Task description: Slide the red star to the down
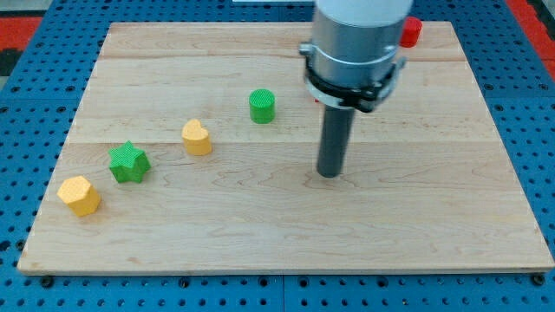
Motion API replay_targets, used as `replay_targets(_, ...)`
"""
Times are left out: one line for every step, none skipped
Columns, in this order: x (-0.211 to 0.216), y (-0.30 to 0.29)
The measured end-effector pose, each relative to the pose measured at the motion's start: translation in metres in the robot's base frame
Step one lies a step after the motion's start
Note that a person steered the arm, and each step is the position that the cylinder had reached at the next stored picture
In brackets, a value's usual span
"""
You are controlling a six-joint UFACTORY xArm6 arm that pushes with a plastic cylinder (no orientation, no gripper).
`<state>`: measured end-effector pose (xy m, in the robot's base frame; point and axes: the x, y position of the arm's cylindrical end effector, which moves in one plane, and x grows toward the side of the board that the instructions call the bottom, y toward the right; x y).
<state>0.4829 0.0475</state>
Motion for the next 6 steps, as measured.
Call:
replay_targets(-0.043,-0.032)
replay_targets(-0.049,0.032)
replay_targets(-0.112,0.061)
replay_targets(-0.176,0.054)
replay_targets(-0.174,0.004)
replay_targets(-0.146,-0.005)
